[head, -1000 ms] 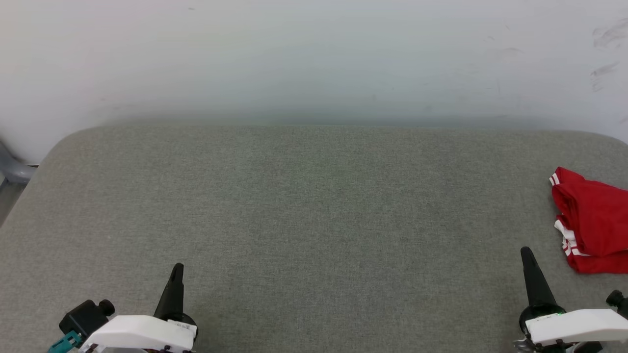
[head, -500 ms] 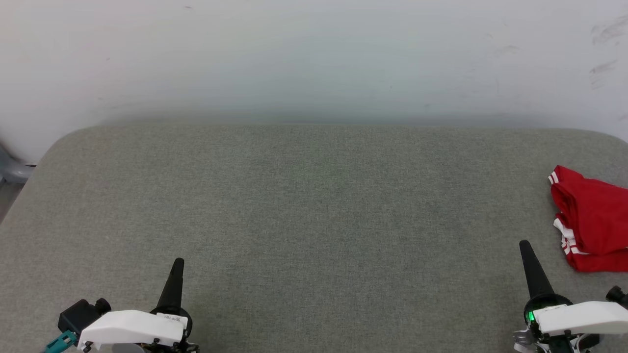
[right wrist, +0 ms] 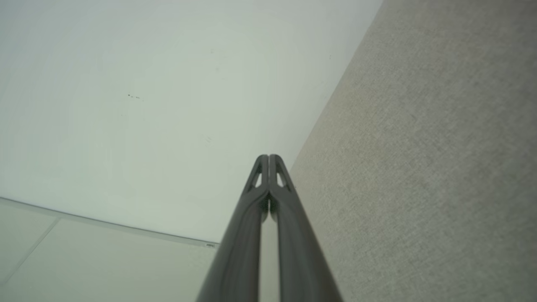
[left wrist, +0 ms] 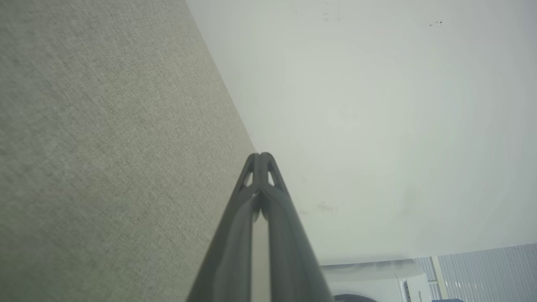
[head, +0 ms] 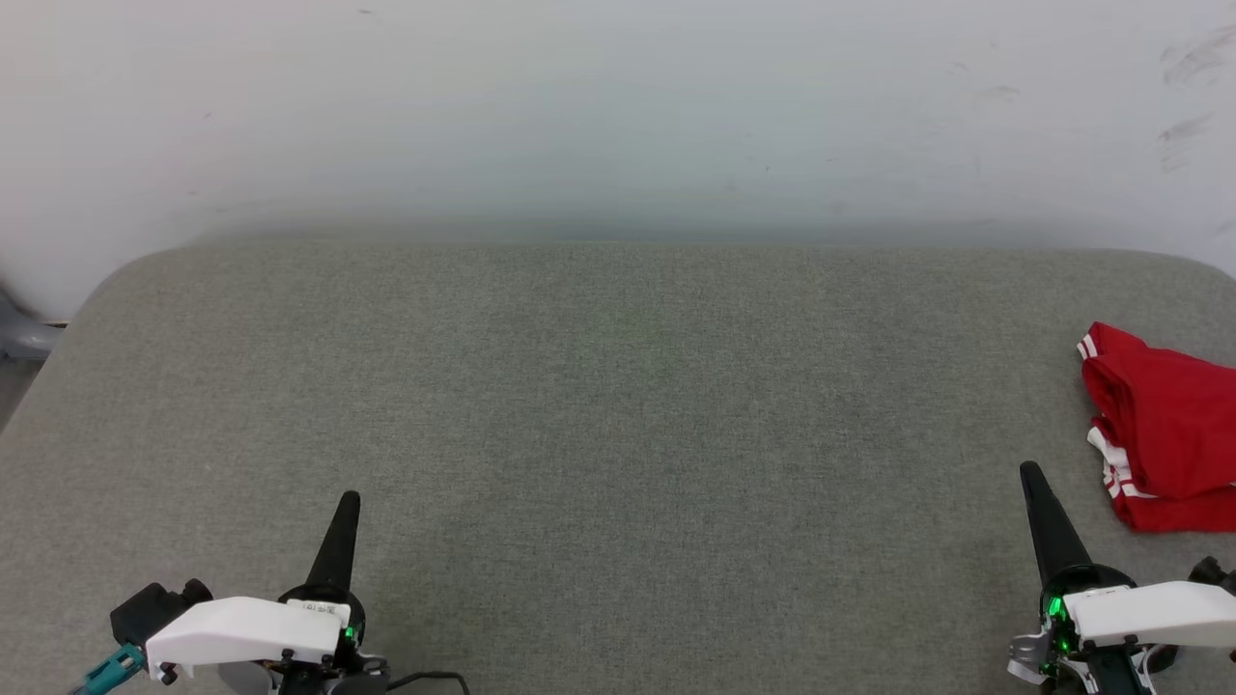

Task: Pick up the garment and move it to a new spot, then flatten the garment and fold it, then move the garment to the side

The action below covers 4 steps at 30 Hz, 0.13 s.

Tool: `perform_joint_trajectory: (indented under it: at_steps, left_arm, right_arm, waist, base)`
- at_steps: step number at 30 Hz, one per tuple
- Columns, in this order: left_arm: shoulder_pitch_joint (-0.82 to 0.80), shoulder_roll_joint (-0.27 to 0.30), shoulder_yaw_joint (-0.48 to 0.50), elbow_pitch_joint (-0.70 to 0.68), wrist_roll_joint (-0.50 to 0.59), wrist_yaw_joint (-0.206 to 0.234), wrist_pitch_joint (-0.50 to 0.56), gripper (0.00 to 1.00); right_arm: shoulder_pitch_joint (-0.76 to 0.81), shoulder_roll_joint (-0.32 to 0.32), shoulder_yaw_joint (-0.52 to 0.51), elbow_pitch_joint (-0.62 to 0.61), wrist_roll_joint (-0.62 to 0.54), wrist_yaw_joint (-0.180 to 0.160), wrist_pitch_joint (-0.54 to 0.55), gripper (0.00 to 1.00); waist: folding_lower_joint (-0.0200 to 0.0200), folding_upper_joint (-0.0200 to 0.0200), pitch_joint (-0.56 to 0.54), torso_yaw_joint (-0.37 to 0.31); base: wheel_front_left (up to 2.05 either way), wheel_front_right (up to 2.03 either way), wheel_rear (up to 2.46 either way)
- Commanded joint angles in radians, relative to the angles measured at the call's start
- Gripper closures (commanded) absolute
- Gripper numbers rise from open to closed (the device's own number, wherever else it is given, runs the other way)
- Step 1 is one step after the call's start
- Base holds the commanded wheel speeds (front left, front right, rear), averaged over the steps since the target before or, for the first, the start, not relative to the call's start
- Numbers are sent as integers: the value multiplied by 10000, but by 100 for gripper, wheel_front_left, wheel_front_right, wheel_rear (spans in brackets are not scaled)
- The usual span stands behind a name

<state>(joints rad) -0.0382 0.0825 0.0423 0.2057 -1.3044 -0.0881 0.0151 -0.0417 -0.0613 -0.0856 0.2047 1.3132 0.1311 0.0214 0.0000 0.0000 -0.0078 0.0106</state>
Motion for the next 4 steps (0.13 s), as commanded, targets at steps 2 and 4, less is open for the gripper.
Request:
perform_joint_trajectory:
  at_steps: [2,4]
  left_arm:
    - [-231,-22,87,4,-329,-95,81,100]
    - [-264,-33,115,25,-506,-122,129,100]
  right_arm:
    - [-237,-50,-26,6,310,-3,96,100]
    - [-258,-47,-33,34,492,-4,150,100]
  waist:
    - [0,0,6,-6]
    - [0,0,12,-11]
  base:
    - [0,0,0]
    - [0,0,0]
